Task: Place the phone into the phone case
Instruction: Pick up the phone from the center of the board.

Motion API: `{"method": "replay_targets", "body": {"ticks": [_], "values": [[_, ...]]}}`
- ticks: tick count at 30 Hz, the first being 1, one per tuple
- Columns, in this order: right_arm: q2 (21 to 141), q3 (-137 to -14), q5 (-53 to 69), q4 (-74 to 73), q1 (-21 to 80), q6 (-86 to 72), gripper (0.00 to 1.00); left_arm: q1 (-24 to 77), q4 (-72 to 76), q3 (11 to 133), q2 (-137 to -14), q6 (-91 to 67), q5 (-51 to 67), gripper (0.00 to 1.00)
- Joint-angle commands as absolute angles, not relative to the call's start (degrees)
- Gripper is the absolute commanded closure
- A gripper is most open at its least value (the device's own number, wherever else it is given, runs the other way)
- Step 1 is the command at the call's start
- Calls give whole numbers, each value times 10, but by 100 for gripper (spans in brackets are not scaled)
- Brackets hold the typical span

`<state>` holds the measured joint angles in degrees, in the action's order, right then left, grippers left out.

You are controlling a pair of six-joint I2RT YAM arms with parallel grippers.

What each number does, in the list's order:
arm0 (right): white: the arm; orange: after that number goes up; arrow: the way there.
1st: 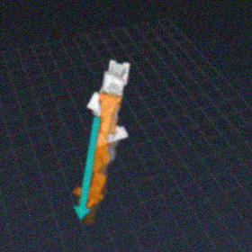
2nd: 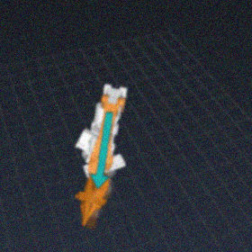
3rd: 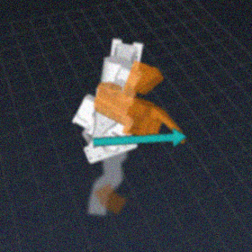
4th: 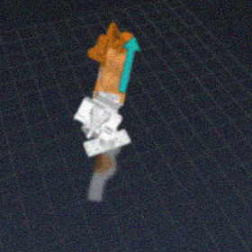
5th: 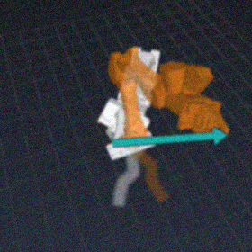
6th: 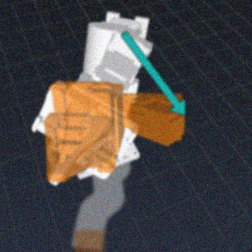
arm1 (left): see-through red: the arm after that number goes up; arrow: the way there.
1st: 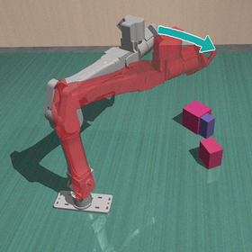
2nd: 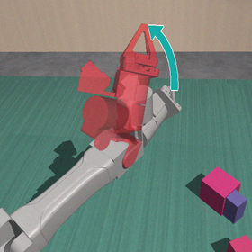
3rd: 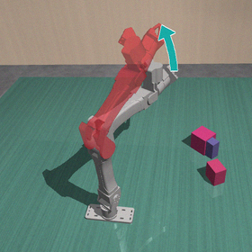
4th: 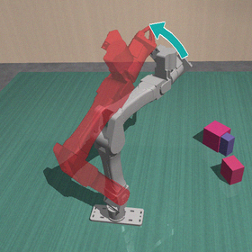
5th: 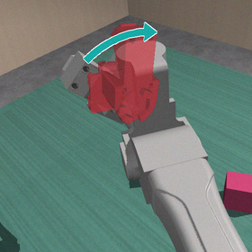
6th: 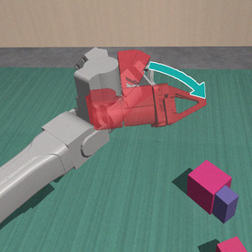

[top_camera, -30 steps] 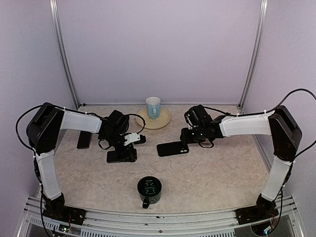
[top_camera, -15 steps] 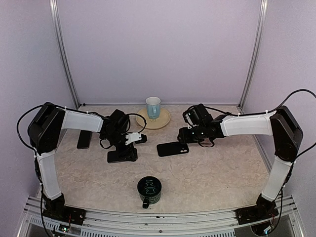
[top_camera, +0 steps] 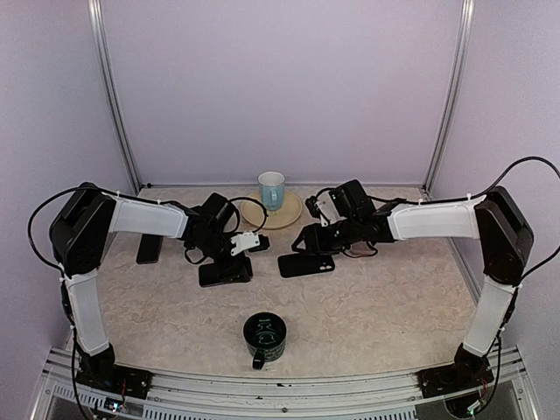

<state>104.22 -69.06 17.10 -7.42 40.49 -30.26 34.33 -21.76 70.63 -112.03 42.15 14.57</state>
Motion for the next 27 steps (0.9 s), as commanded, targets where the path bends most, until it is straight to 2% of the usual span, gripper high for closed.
{"method": "replay_targets", "body": {"ticks": [1, 19, 27], "values": [[1065, -708, 241, -44, 410, -322, 46, 357, -166, 706, -1086, 397, 170, 68], [1112, -724, 327, -1, 410, -373, 47, 405, -78, 710, -1064, 340, 222, 68], [1130, -728, 347, 25, 410, -394, 47, 427, -68, 724, -1075, 332, 211, 68]]}}
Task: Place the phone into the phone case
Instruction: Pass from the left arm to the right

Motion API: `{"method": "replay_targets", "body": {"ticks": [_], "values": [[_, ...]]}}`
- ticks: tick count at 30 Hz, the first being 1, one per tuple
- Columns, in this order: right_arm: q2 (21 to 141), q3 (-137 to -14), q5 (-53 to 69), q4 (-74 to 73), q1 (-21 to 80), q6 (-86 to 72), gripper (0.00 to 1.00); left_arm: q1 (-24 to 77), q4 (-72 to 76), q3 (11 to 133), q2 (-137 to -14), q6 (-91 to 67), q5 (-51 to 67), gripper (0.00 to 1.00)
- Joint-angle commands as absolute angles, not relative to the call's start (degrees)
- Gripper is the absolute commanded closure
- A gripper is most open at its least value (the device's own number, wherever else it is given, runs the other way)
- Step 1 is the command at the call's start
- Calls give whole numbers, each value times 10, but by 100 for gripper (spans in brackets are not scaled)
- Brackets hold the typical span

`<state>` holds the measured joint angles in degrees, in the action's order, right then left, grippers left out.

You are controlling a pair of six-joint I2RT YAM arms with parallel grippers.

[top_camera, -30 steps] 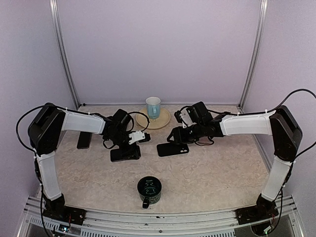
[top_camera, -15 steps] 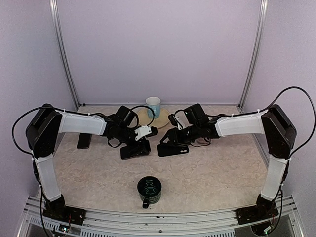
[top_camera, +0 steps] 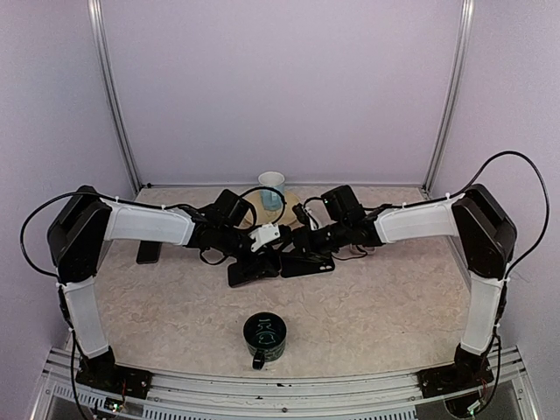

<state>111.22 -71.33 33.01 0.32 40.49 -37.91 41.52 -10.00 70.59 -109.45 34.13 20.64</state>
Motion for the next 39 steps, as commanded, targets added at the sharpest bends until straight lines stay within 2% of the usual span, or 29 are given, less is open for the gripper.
{"method": "replay_targets", "body": {"ticks": [1, 11, 20, 31, 39], "values": [[1132, -729, 348, 25, 411, -396, 47, 429, -65, 725, -1076, 332, 210, 68], [1149, -733, 352, 25, 413, -398, 48, 438, -53, 735, -1078, 325, 197, 68], [1163, -739, 364, 33, 420, -413, 55, 449, -54, 738, -1088, 326, 179, 67], [1171, -731, 387, 55, 419, -439, 70, 452, -50, 735, -1088, 327, 174, 67], [1176, -732, 407, 61, 419, -451, 93, 458, -42, 723, -1080, 332, 161, 65]]}}
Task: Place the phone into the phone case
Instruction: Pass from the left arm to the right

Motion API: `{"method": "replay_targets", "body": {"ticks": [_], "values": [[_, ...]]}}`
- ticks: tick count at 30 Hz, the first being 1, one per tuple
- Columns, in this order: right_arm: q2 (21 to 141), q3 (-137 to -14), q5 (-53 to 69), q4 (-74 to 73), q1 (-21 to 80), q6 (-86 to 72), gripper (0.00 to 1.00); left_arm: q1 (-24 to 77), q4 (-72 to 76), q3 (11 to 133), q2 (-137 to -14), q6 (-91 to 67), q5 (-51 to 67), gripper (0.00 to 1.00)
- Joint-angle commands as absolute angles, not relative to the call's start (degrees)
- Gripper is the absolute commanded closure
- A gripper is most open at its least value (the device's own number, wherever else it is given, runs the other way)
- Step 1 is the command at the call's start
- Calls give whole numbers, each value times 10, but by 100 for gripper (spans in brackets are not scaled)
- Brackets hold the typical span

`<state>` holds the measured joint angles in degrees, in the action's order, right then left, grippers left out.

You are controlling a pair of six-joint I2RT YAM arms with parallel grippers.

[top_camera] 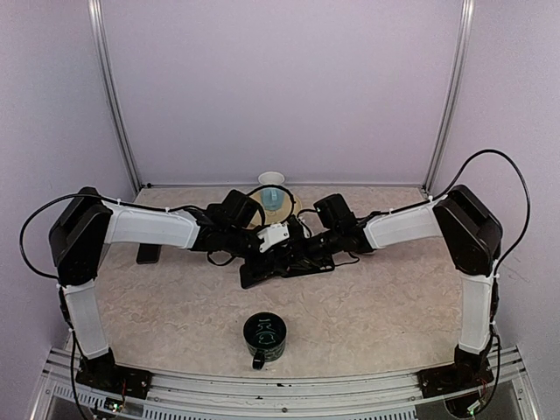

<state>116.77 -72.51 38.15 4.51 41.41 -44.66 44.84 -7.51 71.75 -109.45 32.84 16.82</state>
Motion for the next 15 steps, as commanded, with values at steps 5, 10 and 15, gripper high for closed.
{"method": "replay_targets", "body": {"ticks": [5, 10, 15], "values": [[1173, -729, 408, 63, 419, -456, 100, 460, -34, 711, -1069, 332, 155, 60], [1168, -725, 414, 75, 416, -465, 100, 461, -27, 699, -1060, 328, 145, 44], [1161, -724, 419, 84, 412, -466, 100, 461, -15, 683, -1040, 319, 139, 23]]}}
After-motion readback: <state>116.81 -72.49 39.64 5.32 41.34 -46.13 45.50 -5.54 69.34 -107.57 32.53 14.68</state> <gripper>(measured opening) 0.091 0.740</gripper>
